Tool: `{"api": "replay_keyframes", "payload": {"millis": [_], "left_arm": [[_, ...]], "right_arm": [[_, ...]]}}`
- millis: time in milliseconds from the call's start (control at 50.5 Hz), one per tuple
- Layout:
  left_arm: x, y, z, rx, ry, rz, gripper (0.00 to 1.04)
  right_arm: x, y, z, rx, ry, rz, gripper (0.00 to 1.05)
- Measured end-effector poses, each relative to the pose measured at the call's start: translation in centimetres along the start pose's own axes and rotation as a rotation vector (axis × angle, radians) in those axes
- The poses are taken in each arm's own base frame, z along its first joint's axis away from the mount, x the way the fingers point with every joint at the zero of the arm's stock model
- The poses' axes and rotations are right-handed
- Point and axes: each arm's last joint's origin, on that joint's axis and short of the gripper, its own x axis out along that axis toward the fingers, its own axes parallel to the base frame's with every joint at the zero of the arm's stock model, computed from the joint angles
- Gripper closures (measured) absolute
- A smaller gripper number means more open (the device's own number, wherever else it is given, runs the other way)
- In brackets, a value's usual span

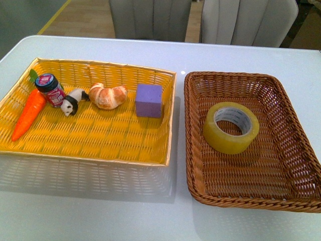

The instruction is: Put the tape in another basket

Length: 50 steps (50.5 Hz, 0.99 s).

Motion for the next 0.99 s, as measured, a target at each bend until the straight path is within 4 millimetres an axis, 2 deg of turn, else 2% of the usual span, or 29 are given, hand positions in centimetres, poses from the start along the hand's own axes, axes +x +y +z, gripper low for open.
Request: {"api": "replay_keyframes", "payload": {"millis": [436,990], "left_arm": [[-1.6,0.0,0.4,0.0,-0.014,0.0,1.03],[-2.7,0.0,0.4,0.0,-0.014,0.0,1.03]], "right_arm": [[0.0,0.0,0.0,0.0,0.0,0.0,0.09],[0.0,0.0,0.0,0.0,0.0,0.0,0.09]]}}
